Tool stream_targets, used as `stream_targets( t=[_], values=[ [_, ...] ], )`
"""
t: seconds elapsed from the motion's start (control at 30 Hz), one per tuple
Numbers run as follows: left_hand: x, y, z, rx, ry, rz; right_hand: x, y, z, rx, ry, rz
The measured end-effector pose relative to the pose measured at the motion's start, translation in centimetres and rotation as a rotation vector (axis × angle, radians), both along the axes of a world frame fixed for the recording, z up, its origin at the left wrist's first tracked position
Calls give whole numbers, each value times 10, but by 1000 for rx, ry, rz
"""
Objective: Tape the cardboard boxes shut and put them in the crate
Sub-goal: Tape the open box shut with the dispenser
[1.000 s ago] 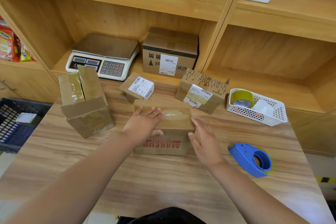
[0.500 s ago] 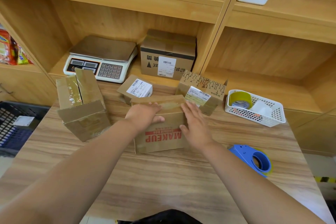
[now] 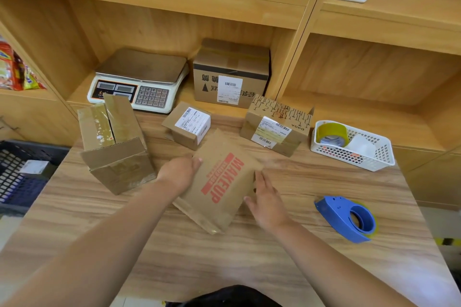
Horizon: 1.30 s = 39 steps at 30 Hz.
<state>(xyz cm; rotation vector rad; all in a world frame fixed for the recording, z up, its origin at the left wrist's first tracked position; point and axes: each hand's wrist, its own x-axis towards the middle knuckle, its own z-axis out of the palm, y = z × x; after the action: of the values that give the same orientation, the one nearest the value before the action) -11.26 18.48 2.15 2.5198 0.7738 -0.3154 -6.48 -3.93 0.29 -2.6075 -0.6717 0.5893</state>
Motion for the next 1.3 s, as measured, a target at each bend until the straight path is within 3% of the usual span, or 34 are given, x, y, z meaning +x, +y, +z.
stream_targets(
  t=[0.17,0.4,0.5,0.7,0.8,0.9,1.1,1.3],
  values=[
    [-32,-16,-20,-159,-43,164,-4,1,-3,129,-19,-48],
    [-58,-37,-31,-123,-70,157,-8,1,-1,17,-215,-36],
    [-68,-41,-31,-212,-141,119,-15,0,-2,57,-238,8],
    [-99,-31,-46,-420,-220,12,-37,-16,-2,46,2,100],
    [-104,-29,-48,-427,-216,2,-44,-24,-8,49,139,60],
    [-104,-31,-44,-400,-237,30,-50,-26,-13,36,155,96],
    [-94,-35,-23,-365,-350,130,-46,-18,-5,170,87,-25],
    [-76,-27,-3,-446,-493,280,-28,-8,19,447,52,-183]
  ],
)
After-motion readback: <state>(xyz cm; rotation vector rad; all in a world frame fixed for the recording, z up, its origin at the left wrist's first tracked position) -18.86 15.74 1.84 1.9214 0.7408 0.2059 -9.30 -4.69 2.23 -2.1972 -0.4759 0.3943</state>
